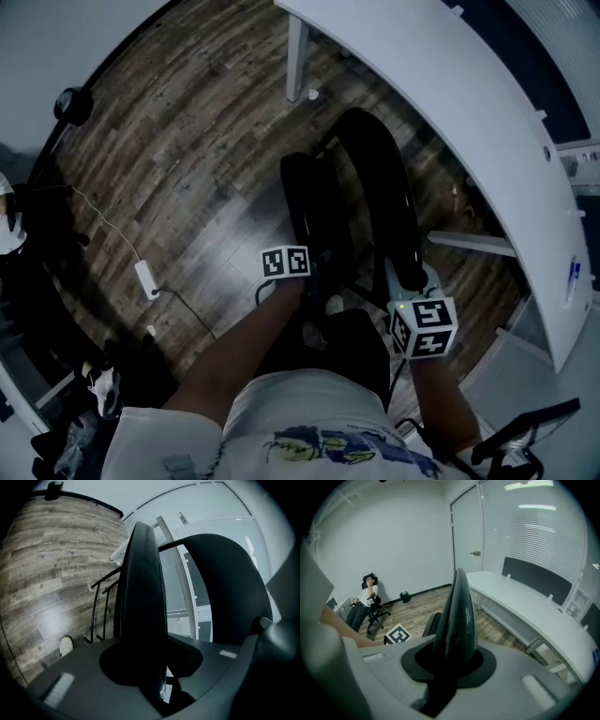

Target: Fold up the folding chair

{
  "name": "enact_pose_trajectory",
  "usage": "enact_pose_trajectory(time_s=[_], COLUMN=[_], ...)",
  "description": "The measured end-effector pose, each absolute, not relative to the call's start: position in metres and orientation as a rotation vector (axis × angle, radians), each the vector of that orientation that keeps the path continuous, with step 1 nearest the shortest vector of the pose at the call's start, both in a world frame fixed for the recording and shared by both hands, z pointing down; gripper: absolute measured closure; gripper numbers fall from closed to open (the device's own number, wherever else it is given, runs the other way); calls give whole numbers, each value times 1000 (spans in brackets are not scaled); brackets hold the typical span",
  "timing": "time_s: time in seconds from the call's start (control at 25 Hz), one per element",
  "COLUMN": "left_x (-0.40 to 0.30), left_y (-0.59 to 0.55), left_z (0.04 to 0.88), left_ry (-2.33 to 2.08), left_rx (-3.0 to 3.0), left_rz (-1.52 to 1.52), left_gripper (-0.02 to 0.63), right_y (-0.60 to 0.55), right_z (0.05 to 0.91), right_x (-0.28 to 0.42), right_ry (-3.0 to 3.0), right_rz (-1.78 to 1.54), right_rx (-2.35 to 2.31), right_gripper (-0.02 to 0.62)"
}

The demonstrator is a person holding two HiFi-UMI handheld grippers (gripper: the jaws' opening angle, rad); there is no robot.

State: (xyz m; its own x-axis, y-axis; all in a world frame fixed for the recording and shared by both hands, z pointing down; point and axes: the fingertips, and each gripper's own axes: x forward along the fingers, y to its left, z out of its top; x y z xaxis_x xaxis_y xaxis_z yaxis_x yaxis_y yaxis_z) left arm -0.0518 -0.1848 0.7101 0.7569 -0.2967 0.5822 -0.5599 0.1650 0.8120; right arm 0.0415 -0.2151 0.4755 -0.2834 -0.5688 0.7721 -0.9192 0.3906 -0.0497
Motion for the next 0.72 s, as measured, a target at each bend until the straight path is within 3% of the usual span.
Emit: enact_pose_trajectory(time_s=[0.72], left_x=[39], left_y=[-218], left_z=[688], left_ry=[-892], left_rx=[1372], left_rz=[365], left_gripper=[477], right_y=[-237], right_z=[461], right_x=[102], right_ry=[-2073], right_rz=[745], right_rx=[1239], right_gripper=[526])
